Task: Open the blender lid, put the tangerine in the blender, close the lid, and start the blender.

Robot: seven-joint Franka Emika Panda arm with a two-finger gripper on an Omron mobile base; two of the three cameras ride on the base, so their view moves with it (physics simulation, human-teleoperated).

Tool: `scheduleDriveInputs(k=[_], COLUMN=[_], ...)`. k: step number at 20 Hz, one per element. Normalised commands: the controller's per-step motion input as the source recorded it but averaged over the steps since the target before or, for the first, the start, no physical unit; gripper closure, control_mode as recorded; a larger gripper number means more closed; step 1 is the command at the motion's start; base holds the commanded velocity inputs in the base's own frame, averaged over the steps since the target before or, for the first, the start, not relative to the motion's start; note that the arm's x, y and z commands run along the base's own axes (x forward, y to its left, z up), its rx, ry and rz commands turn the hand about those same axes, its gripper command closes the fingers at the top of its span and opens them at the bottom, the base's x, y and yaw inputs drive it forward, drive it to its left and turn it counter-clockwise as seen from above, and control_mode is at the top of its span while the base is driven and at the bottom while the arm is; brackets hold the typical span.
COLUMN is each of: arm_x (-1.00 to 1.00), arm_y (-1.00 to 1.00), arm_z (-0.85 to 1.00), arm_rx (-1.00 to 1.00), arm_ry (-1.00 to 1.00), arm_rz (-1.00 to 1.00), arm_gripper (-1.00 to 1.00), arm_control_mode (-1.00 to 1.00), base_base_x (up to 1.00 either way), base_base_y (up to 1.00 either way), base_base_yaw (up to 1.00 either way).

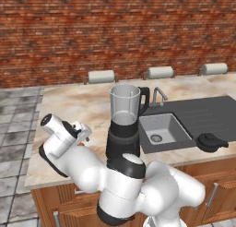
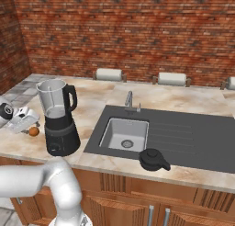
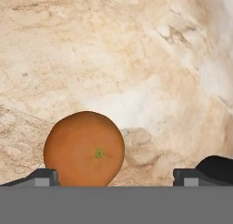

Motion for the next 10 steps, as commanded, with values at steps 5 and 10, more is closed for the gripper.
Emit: scheduleDriveInputs(k=[5,10], arm_x=[0.07,0.07], arm_y=[0.06,0.11], arm_z=[-0.16,-0.12], arm_rx=[0.0,0.0], arm_ry=[0.02,0.03], arm_rz=[0.0,0.0], arm_gripper=[-1.0,-1.0], arm_control_mode=[-1.0,-1.0], base_base_x=[0.0,0.0], base_base_y=[0.0,0.0], base_base_yaw=[0.0,0.0])
